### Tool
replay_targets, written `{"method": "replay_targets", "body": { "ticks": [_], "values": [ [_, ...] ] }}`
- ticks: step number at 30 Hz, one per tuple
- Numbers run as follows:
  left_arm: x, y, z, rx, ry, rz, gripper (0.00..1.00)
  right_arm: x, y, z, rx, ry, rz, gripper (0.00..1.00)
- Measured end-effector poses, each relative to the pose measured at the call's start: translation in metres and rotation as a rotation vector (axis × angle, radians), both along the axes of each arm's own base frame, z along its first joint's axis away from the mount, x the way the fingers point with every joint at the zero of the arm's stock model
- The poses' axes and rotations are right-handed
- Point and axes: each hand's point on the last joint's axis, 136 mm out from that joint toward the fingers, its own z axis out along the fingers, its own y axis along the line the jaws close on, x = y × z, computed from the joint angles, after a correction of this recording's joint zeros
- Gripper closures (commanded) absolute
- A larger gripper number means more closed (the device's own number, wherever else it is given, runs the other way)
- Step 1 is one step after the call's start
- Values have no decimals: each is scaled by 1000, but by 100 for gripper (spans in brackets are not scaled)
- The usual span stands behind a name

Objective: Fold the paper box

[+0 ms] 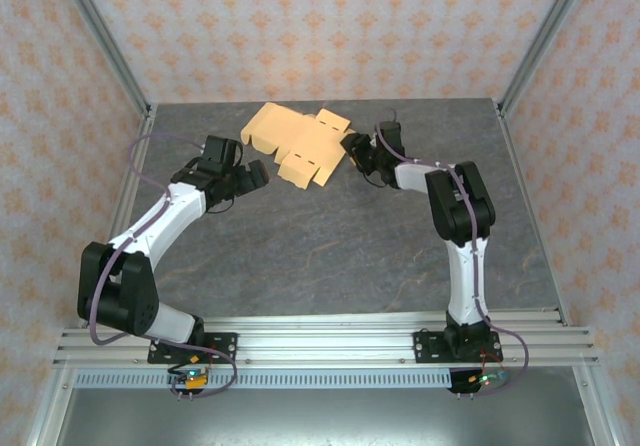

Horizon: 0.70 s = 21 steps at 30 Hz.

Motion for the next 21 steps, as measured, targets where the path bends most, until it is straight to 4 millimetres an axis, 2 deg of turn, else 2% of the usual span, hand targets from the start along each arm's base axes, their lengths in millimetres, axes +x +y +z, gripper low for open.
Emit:
{"method": "replay_targets", "body": {
  "ticks": [4, 7, 11, 16, 21],
  "values": [
    [4, -1, 1, -10, -15, 7, 0, 14, 5, -11, -2, 15, -1, 49],
    [8, -3, -3, -25, -13, 19, 0, 15, 3, -19, -12, 38, -11, 43],
    [8, -3, -11, -39, -8, 33, 0, 16, 2, -19, -8, 41, -24, 41],
    [8, -3, -12, -39, -9, 33, 0, 18, 3, -17, 0, 43, -28, 41],
    [9, -3, -12, -39, -9, 33, 0, 33, 12, -18, 52, 32, -31, 45]
  ]
}}
